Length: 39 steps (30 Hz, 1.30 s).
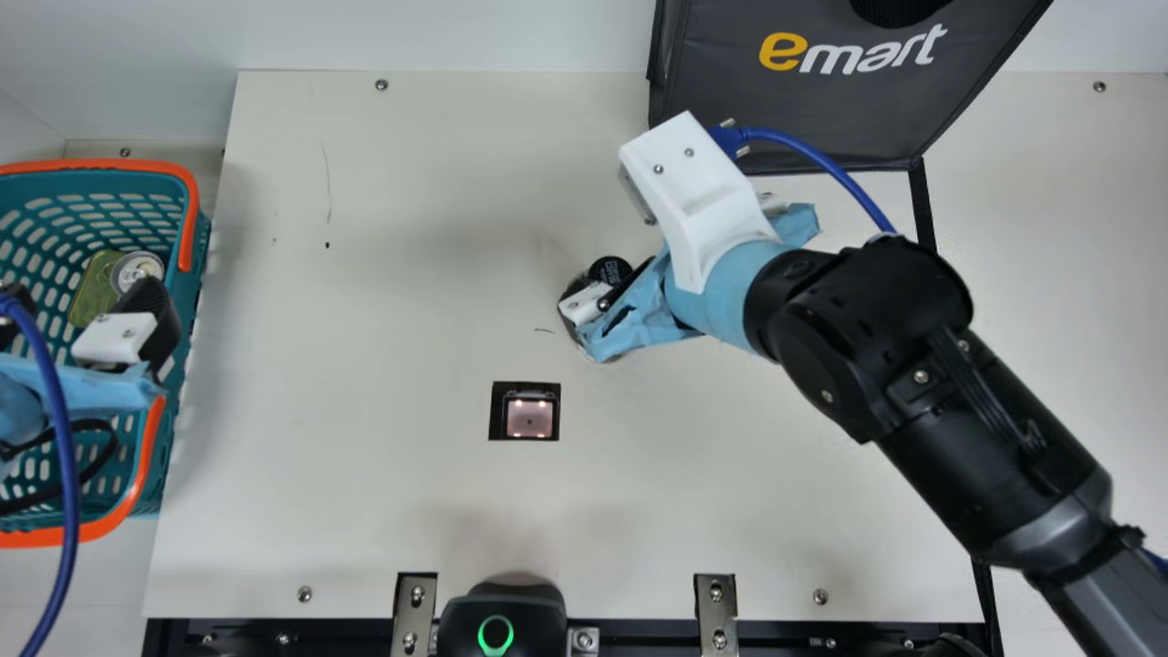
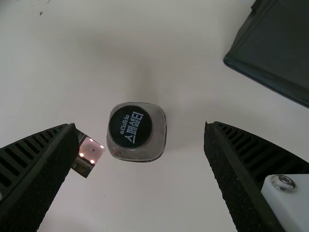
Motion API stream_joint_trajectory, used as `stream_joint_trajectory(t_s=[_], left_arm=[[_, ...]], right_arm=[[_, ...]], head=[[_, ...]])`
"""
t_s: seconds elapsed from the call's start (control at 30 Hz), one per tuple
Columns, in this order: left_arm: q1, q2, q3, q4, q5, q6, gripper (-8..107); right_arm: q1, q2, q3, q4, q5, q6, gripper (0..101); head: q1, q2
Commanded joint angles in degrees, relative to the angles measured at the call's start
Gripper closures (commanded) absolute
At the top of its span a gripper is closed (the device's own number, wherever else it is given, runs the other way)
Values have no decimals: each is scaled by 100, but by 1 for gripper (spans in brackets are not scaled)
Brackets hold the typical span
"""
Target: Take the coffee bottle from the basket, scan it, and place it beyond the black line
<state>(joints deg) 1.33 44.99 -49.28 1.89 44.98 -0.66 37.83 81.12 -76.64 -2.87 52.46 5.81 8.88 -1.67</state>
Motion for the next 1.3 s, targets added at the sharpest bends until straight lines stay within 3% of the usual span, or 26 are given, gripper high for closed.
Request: stream_joint_trajectory(t_s=[0.0,0.93,1.27], left_arm=[[0,0,0,0,0,0,9],[0,0,0,0,0,0,9],[0,0,0,0,0,0,9]], right_arm=[[21,32,15,-9,-12,31,10],[404,617,131,-288,-216,618,10],[446,778,-6,-382,-197,696,77]], head=[[-96,9],[-96,9],[-96,9]])
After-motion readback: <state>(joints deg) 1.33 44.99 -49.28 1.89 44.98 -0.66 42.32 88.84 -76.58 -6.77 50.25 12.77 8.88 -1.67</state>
